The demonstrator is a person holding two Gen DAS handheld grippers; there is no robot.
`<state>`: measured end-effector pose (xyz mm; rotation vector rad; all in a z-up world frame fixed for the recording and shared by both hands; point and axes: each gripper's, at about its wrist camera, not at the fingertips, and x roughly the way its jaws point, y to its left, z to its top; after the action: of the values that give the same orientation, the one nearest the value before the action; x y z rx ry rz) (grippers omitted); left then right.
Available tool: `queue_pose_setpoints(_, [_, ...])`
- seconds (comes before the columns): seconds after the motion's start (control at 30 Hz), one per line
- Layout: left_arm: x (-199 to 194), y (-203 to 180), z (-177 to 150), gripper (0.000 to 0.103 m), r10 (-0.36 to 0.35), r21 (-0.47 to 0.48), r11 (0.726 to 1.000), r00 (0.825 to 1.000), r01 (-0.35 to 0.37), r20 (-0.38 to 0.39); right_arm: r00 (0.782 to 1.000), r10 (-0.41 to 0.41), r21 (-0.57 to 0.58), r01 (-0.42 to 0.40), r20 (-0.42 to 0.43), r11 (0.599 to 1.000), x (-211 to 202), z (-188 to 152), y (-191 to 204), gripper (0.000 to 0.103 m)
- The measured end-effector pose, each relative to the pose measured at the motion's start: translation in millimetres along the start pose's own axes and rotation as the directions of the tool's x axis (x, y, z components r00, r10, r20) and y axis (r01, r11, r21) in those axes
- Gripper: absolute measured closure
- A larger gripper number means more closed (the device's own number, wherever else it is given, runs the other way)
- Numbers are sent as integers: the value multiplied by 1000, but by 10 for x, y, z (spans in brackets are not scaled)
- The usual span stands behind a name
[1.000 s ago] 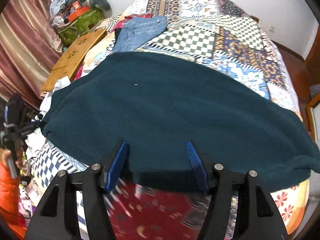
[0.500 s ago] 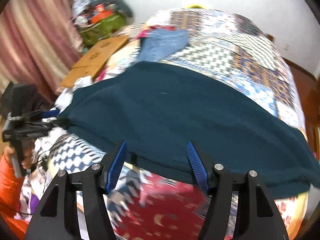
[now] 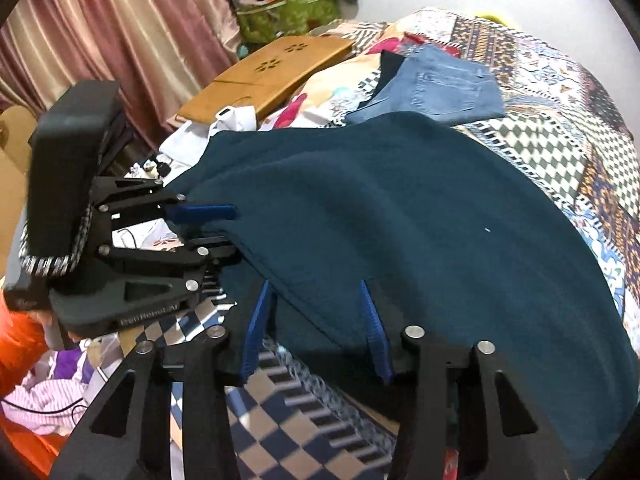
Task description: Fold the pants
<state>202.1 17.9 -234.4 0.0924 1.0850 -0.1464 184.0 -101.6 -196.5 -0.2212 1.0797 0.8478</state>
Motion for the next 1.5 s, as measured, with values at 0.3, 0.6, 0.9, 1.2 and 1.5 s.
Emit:
queue_pose_setpoints(0.3, [-172,168,-140,86,-130,-71,989,991,131,11,996,90,16,-90,-20,996,28,6,93,76])
queue_pose_setpoints(0.6, [-230,140,-58,82,-100,-94,991,995,97,-27,990,-106,133,92,97,987,-426,-137,-313,69])
queue_pose_setpoints(0.9, [-576,50,138,63,-88,-78,993,996,89,20,927,-376,433,339,0,835,-726,-777,-1584,64])
queue_pose_setpoints(1.2, [-444,-84,584,42,16,-51,999,999,-15,38,886,-451,605,421,-113,676,-1250,-1838,-2156,64])
queue_pose_setpoints(1.5, [161,-196,1036,40,40,-90,995,998,-43,-38,827,-547,735,451,-130,506,-2030,-2538,-2502,64])
